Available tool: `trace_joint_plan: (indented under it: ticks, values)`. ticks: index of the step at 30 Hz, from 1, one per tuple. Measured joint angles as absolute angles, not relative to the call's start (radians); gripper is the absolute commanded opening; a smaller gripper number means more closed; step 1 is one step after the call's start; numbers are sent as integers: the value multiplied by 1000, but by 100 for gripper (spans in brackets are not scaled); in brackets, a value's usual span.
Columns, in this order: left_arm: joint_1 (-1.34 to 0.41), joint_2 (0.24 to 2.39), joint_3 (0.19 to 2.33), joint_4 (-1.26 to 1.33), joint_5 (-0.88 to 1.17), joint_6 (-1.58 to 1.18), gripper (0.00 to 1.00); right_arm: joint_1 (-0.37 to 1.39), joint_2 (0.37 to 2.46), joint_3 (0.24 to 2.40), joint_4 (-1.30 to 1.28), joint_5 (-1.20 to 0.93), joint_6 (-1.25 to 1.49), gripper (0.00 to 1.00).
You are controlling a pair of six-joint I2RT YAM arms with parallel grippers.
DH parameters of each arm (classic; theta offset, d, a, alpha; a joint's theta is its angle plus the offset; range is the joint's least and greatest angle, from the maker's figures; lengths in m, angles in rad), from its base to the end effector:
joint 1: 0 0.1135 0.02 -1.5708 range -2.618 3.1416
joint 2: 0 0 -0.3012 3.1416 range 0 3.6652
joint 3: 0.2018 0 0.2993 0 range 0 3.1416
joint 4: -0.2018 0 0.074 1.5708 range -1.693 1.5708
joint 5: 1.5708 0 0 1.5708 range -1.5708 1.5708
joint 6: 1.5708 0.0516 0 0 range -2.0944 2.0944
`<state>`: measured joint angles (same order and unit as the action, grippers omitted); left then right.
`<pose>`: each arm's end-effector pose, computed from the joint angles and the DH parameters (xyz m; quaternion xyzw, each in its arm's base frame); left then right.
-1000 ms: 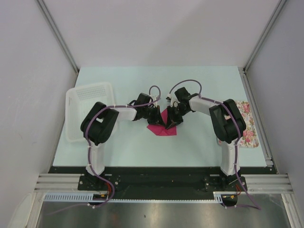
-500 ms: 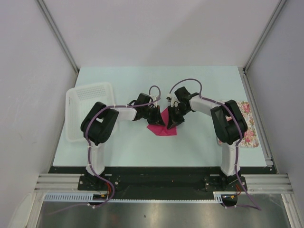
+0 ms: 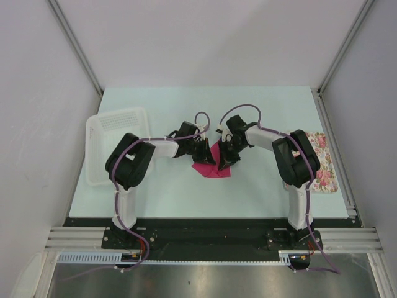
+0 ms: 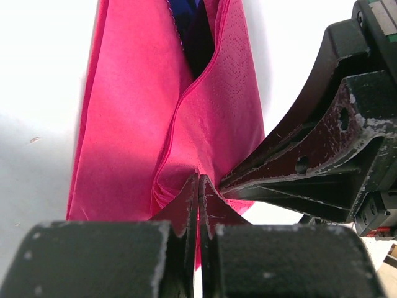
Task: Place the utensils on the paper napkin and roll it up
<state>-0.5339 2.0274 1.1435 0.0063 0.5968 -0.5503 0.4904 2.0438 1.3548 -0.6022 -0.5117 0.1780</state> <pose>0.3810 -0.2589 0.1054 0.0925 0.8998 -0.4044 0.1355 0.3891 0.2364 0.1271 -0.1839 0.9409 0.2809 0.0452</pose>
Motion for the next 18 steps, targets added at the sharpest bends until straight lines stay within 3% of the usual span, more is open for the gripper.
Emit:
trace_joint_plan:
  ticks: [12,18]
  values:
    - [-525,1994,1105,107,663,-572,1,484,2049,1358,-604,-532,175,3]
    - [-528,2005,1104,128,681,-606,0,481,2050,1358,-604,-541,175,8]
